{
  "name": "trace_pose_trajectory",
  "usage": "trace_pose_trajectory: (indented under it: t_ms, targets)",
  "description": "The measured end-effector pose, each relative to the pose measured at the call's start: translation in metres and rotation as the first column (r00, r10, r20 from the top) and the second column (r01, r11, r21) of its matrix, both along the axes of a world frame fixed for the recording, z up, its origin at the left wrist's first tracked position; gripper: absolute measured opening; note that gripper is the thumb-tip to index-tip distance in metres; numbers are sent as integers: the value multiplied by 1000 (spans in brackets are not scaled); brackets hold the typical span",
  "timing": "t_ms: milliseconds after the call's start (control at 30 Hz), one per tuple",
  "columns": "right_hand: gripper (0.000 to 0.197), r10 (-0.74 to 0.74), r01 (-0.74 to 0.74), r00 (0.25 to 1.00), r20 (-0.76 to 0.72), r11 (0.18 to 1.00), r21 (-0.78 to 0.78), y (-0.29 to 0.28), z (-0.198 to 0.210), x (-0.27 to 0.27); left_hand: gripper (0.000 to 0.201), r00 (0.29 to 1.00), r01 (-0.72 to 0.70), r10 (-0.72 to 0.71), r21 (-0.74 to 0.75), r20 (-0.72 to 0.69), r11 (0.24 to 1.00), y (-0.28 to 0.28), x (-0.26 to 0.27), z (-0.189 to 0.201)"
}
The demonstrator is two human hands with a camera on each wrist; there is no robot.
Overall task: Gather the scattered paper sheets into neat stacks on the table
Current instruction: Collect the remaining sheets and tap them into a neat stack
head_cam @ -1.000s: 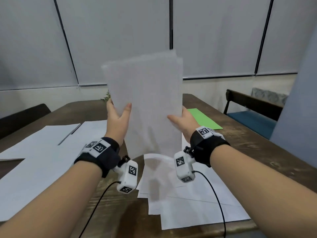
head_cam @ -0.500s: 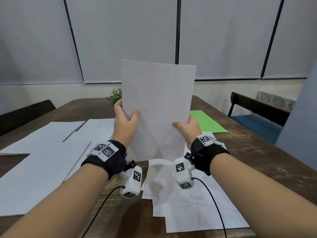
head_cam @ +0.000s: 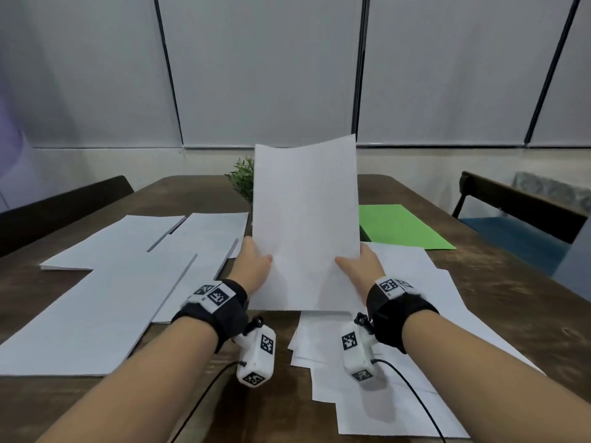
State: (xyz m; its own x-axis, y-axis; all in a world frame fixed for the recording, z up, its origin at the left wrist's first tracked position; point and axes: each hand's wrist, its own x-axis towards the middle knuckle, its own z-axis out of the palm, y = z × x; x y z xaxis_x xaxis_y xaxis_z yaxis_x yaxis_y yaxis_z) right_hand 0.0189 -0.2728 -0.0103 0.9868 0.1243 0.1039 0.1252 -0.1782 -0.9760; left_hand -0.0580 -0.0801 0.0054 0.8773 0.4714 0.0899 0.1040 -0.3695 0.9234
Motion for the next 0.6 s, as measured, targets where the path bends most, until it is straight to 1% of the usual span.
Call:
trace_pose_trajectory:
  t_ms: [100, 167, 233, 267, 300, 333, 367, 400, 433, 467, 500, 533, 567, 600]
  targets:
    - [40, 57, -58, 998, -21, 998, -35, 17, 3, -5, 32, 997, -17, 18, 9, -74, 1000, 21, -6, 10]
    - [46, 99, -102, 994, -48, 992, -74, 34, 1, -8, 34, 987, -108, 109, 19, -114, 994, 39, -10, 13]
    - [40, 132, -144, 988, -81, 977, -156, 53, -1, -13, 39, 973, -206, 195, -81, -126, 975, 58, -14, 12]
    - [36, 144, -163, 984, -104, 966, -203, 62, -5, -15, 42, 963, -236, 217, -112, -163, 965, 64, -19, 10]
    - [35, 155, -185, 979, -132, 949, -256, 71, -8, -18, 43, 942, -257, 225, -107, -248, 960, 69, -23, 12]
    - [34, 169, -216, 971, -171, 923, -318, 78, -11, -23, 42, 890, -177, 240, 193, -388, 965, 70, -31, 8]
    - [35, 182, -251, 961, -210, 893, -373, 84, -13, -27, 40, 847, 38, 241, 506, -474, 862, 73, -37, 4]
    - [35, 194, -286, 949, -247, 860, -422, 90, -16, -30, 38, 812, 163, 259, 629, -524, 760, 75, -41, 5]
    - [33, 205, -318, 940, -272, 815, -485, 94, -19, -33, 37, 789, 206, 270, 651, -553, 731, 78, -42, 2]
    - [32, 217, -355, 929, -301, 753, -554, 96, -20, -36, 37, 782, 202, 250, 612, -571, 764, 84, -44, -3]
    - [37, 221, -371, 925, -309, 697, -614, 98, -23, -38, 36, 770, 104, 251, 503, -587, 858, 90, -44, -8]
    - [42, 213, -375, 924, -317, 666, -645, 99, -25, -38, 35, 766, 12, 241, 387, -597, 922, 95, -40, -12]
    - [45, 213, -378, 923, -319, 647, -662, 99, -26, -36, 34, 788, -44, 241, 339, -567, 940, 97, -41, -17]
    - [45, 215, -377, 924, -316, 649, -660, 97, -25, -35, 34, 810, -36, 262, 400, -525, 916, 99, -41, -18]
